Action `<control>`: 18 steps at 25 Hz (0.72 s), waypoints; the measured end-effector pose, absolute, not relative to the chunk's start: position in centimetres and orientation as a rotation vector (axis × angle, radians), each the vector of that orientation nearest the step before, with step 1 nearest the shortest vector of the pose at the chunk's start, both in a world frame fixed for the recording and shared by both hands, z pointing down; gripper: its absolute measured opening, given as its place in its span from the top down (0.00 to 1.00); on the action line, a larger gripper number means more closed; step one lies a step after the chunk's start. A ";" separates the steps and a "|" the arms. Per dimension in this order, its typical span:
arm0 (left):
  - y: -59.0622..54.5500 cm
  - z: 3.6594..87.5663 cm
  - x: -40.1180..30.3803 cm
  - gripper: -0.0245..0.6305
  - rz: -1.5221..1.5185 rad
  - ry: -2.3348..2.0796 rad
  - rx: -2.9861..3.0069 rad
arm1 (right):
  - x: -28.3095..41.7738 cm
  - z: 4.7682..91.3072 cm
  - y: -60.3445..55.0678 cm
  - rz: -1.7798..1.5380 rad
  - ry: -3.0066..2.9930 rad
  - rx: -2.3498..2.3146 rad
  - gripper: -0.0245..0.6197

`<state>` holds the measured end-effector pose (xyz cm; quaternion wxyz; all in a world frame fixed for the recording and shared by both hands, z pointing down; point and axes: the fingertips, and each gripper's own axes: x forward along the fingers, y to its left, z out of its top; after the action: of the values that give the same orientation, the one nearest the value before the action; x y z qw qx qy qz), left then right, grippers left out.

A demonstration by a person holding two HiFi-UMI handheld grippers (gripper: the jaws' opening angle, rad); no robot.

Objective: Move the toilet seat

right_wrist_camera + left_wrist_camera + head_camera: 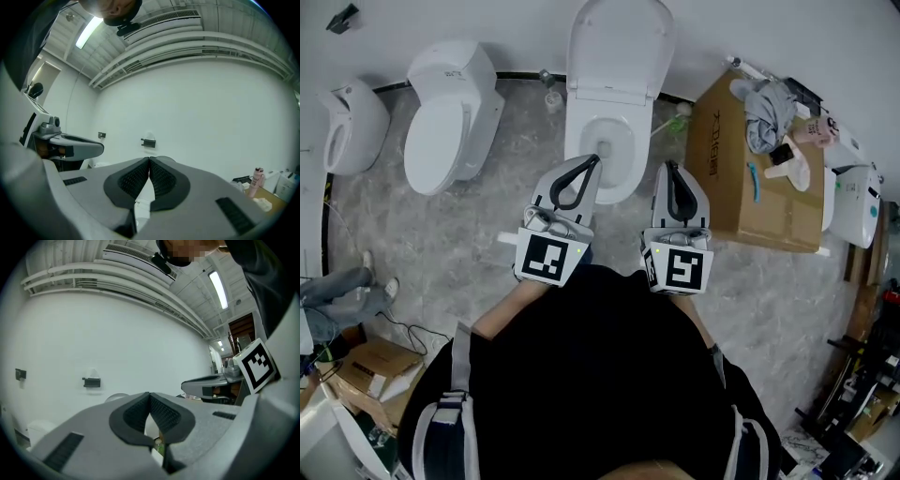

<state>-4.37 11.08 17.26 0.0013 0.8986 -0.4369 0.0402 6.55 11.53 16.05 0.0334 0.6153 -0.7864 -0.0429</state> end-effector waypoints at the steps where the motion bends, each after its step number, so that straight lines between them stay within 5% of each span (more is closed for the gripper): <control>1: 10.2 17.3 -4.4 0.95 0.133 -1.357 2.825 | 6.5 16.1 10.7 -0.130 -2.409 1.898 0.93; 18: 2.0 19.8 -3.7 0.95 0.199 -1.249 2.805 | 6.8 18.4 3.0 -0.059 -2.348 1.900 0.93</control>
<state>-3.70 1.99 19.85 0.0320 0.9111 -0.4058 0.0648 6.79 2.98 18.38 0.0606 0.6278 -0.7758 -0.0194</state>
